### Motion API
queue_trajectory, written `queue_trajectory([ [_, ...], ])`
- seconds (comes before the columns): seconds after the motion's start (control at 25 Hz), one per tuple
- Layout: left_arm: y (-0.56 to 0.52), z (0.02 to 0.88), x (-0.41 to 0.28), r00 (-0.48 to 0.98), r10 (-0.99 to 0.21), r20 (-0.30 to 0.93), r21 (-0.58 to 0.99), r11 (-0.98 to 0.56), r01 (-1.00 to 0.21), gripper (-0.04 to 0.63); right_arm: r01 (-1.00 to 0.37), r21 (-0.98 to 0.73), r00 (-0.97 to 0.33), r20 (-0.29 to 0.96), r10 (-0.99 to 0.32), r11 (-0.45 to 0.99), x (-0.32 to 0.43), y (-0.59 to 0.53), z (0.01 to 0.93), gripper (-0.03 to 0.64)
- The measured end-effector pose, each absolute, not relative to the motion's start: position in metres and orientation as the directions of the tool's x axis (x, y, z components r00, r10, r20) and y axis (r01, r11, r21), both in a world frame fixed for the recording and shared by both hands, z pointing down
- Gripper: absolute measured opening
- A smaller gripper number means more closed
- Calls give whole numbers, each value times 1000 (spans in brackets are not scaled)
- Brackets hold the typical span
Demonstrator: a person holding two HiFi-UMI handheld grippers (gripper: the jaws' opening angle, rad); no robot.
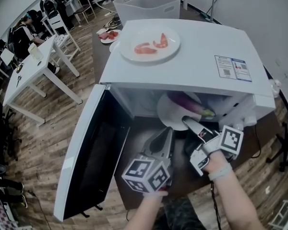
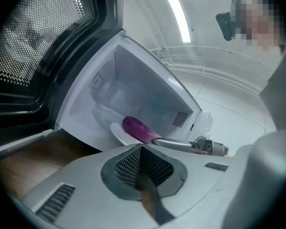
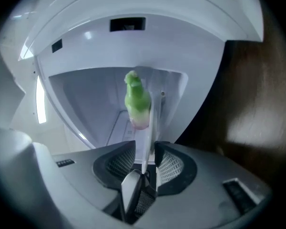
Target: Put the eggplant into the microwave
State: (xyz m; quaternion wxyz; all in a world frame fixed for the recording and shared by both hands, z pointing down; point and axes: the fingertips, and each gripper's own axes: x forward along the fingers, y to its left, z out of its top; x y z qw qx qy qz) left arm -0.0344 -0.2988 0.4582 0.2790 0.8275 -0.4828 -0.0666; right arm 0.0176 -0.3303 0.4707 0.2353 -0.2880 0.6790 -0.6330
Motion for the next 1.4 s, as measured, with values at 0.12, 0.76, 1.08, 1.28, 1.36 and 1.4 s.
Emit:
queue_trajectory([
  [0.12,-302,455,-33,523,-839,149,537,-375,-755,5,-122,-991,-735,49,-676,60,20,-327,469,118],
  [0.76,-305,456,2,625,-761,174,534,-460,-709,5,-122,-992,-754,66,-654,41,8,-342,469,120],
  [1.08,-317,447,-4,609,-779,147,543,-451,-708,5,-106,-992,-767,34,-641,74,9,-336,464,170],
  [1.28,-324,448,-10,590,-794,144,559,-427,-711,5,-73,-994,-757,3,-654,79,14,-334,460,177],
  [1.36,-326,448,-12,584,-799,142,561,-421,-713,5,-76,-994,-752,8,-659,75,16,-331,461,179],
  [1.4,-327,448,-13,581,-802,142,563,-417,-713,5,-88,-993,-751,16,-660,75,18,-329,462,179],
])
